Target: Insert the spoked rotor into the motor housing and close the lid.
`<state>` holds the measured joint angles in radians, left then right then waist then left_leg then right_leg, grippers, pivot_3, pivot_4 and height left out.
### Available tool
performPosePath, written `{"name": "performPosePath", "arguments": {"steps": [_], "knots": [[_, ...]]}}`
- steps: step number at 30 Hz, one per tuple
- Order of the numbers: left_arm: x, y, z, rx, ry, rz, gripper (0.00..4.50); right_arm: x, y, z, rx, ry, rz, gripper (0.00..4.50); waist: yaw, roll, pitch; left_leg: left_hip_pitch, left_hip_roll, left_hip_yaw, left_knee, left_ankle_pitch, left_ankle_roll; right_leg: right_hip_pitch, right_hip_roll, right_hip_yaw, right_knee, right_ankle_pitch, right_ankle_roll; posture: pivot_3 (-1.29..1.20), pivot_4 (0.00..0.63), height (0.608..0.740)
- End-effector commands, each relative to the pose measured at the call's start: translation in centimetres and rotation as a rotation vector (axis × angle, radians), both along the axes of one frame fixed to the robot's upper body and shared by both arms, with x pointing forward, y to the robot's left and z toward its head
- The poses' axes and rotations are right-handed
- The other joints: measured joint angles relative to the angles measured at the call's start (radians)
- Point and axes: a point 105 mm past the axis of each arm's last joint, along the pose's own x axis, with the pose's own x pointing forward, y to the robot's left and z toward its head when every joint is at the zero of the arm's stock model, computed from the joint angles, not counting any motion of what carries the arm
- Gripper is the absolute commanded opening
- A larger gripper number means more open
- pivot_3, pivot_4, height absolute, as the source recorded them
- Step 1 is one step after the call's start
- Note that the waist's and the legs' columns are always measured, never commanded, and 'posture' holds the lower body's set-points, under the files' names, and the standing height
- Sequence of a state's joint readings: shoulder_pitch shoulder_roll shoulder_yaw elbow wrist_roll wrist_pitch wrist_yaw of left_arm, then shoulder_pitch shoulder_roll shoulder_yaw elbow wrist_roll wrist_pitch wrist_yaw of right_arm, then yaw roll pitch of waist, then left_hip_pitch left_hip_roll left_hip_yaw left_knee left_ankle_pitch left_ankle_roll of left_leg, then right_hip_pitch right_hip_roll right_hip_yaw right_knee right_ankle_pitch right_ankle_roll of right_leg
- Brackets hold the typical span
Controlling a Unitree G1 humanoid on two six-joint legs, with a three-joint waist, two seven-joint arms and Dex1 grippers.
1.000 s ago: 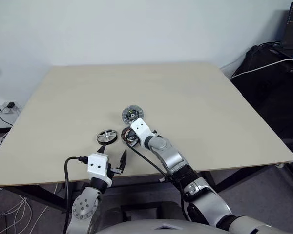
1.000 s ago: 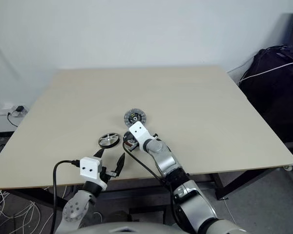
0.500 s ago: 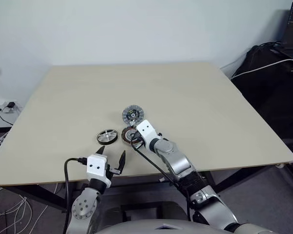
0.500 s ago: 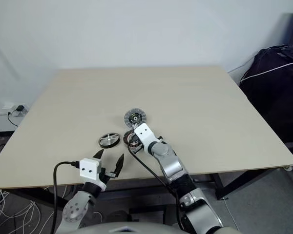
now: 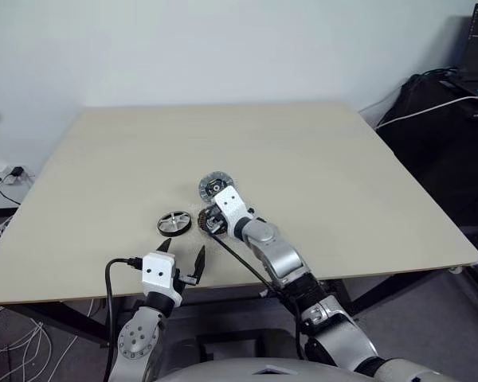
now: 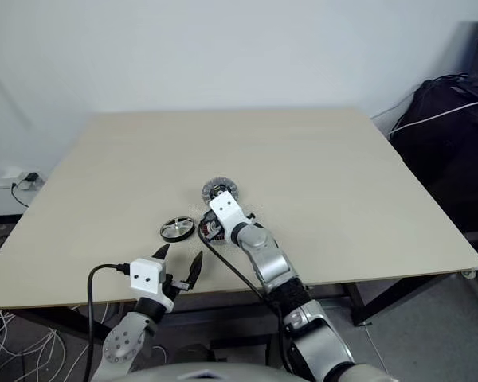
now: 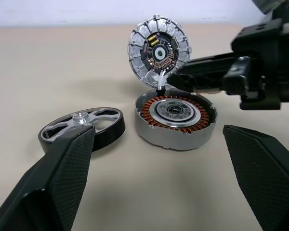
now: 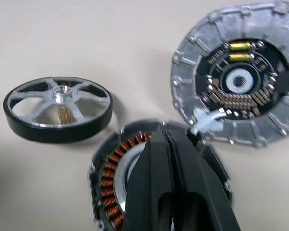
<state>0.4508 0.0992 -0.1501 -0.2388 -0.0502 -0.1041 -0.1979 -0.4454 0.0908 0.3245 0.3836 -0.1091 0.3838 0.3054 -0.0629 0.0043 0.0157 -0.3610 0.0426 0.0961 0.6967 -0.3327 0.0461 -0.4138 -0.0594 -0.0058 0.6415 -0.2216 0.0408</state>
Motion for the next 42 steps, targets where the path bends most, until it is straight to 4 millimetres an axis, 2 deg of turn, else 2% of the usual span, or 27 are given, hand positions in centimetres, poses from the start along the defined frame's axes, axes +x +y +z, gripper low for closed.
{"name": "performPosePath", "arguments": {"steps": [1,8,12,15,18,27,30,34,42], "knots": [[0.3,-0.1,1.4,-0.010,-0.056,0.000,4.50,0.9,0.8,1.4,0.024,-0.053,0.009,0.05,0.000,0.000,0.000,0.000,0.000,0.000,0.000,0.000,0.000,0.000,0.000,0.000,0.000,0.000,0.000,0.00,0.000,0.740],[0.2,0.3,0.8,-0.007,-0.048,0.010,4.50,1.5,0.0,-0.5,-0.027,-0.011,-0.013,0.05,0.000,0.000,0.000,0.000,0.000,0.000,0.000,0.000,0.000,0.000,0.000,0.000,0.000,0.000,0.000,0.00,0.000,0.740],[0.1,0.3,0.6,-0.008,-0.046,0.015,4.50,1.2,-1.3,-2.3,-0.071,0.039,-0.038,0.05,-0.001,0.000,0.000,0.000,0.000,0.000,0.000,0.000,0.000,0.000,0.000,0.000,0.000,0.000,0.000,0.00,0.000,0.740],[0.2,0.1,0.7,-0.009,-0.050,0.013,4.50,1.1,-1.7,-2.6,-0.077,0.047,-0.045,0.05,0.000,0.000,0.000,0.000,0.000,0.000,0.000,0.000,0.000,0.000,0.000,0.000,0.000,0.000,0.000,0.00,0.000,0.740],[0.4,-0.2,1.0,-0.012,-0.054,0.007,4.50,1.1,-1.7,-2.2,-0.062,0.033,-0.046,0.05,0.001,0.000,0.000,0.001,0.000,0.000,0.000,0.000,0.000,0.001,0.000,0.000,0.000,0.000,0.000,0.00,0.000,0.740],[0.5,-0.8,2.4,-0.016,-0.064,-0.015,4.50,1.7,0.2,2.2,0.059,-0.084,-0.022,0.05,-0.001,0.000,0.000,0.000,0.000,0.000,0.000,0.000,0.000,0.000,0.000,0.000,0.000,0.000,0.000,0.00,0.000,0.740],[0.5,-0.8,2.7,-0.017,-0.062,-0.016,4.50,1.7,0.5,2.7,0.077,-0.096,-0.017,0.05,-0.001,0.000,0.000,0.000,0.000,0.000,0.000,0.000,0.000,0.000,0.000,0.000,0.000,0.000,0.000,0.00,0.000,0.740],[0.4,-0.7,2.9,-0.016,-0.059,-0.011,4.50,1.5,0.3,1.4,0.045,-0.062,-0.019,0.05,0.000,0.000,0.000,0.000,0.000,0.000,0.000,0.000,0.000,0.000,0.000,0.000,0.000,0.000,0.000,0.00,0.000,0.740],[0.2,-0.6,3.0,-0.012,-0.056,-0.001,4.50,0.4,-1.7,-3.4,-0.083,0.069,-0.033,0.05,-0.002,0.001,0.000,0.000,0.000,0.000,0.000,0.000,0.000,0.000,0.000,0.000,0.000,0.000,0.000,0.00,0.000,0.740]]}}
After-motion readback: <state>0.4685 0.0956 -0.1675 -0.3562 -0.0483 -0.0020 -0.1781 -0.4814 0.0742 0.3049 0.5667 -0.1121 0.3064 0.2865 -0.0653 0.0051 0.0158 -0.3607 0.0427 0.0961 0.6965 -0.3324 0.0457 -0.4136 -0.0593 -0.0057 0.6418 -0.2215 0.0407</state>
